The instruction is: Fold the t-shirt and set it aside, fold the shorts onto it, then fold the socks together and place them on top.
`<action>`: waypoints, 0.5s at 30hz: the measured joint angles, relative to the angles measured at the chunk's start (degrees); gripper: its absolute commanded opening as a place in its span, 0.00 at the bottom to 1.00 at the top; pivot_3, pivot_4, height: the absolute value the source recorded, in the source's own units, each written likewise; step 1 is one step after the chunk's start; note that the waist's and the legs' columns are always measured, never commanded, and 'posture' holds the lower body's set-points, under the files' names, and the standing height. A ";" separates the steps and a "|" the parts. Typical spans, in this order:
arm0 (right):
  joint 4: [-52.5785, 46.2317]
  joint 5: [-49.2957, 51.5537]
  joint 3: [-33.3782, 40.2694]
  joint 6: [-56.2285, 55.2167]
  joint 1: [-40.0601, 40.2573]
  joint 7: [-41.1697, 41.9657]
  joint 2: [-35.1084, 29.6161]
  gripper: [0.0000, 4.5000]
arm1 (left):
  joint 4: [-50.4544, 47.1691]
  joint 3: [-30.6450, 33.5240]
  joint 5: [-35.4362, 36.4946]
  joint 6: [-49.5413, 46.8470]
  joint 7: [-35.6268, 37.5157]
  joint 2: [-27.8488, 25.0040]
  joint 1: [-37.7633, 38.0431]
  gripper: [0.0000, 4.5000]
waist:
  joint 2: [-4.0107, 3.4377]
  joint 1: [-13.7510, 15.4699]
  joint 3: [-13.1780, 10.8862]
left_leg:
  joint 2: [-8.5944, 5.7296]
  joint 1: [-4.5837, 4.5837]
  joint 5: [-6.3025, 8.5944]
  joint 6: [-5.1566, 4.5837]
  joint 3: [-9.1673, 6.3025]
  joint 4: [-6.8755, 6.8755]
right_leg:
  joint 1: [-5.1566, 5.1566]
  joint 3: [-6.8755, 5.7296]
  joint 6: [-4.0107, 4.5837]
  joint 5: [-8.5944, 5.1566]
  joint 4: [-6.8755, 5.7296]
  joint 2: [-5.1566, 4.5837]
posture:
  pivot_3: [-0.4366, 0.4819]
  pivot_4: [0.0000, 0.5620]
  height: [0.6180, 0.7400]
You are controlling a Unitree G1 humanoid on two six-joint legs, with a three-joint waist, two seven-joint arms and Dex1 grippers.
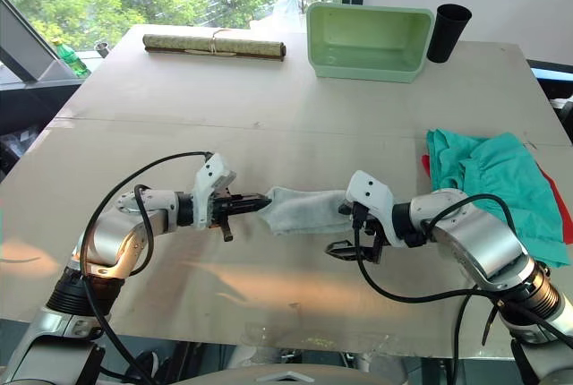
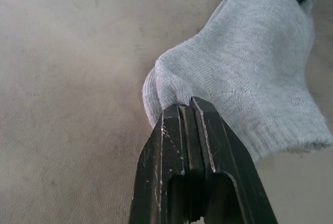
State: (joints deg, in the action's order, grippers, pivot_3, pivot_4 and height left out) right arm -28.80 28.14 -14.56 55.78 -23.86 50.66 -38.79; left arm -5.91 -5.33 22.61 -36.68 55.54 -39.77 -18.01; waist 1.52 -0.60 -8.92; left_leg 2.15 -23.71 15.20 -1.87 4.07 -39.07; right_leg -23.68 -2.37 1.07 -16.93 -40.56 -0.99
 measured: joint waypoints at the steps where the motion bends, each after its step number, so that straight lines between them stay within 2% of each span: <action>1: -0.09 1.17 1.75 0.28 -0.22 -0.16 0.58 0.98 | 0.06 -0.03 -0.07 0.08 0.09 0.02 -0.03 0.00 | 0.00 0.01 0.00 | 0.00 0.00 0.00 0.00 0.00 0.00 | 0.00 0.00 0.00 0.00 0.00 0.00 | 0.48 0.27 0.96; 6: 0.57 5.62 11.96 4.19 -0.45 -6.85 5.04 0.98 | 1.06 -0.73 -0.90 0.71 0.62 0.59 -1.19 0.00 | 0.00 0.10 0.00 | 0.00 -0.01 -0.03 0.05 0.00 0.00 | 0.01 0.00 0.00 0.00 0.01 -0.01 | 0.48 0.27 0.96; 9: 1.98 6.60 16.71 8.90 2.68 -12.82 8.28 0.98 | 1.62 -0.99 -1.21 1.06 0.89 0.77 -1.47 0.00 | 0.02 0.20 0.02 | 0.00 -0.01 -0.03 0.05 0.02 0.01 | 0.02 0.00 0.00 0.00 0.05 -0.02 | 0.48 0.27 0.96; 15: 2.93 7.06 21.09 14.90 5.68 -24.75 18.36 0.98 | 1.64 -1.20 -1.61 1.22 1.06 0.81 -1.62 0.00 | -0.03 -0.06 0.04 | 0.00 0.04 -0.03 0.06 0.03 0.03 | 0.01 0.02 0.00 0.00 -0.06 -0.01 | 0.48 0.27 0.96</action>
State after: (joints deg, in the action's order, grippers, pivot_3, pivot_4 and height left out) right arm -25.87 35.19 6.53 70.68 -18.18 25.91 -20.44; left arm -4.26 -6.54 20.99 -35.46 56.60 -38.96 -19.63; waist 1.50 -0.66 -8.88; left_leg 2.15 -23.67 15.17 -1.81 4.09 -39.04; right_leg -23.66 -2.35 1.08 -16.93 -40.62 -1.01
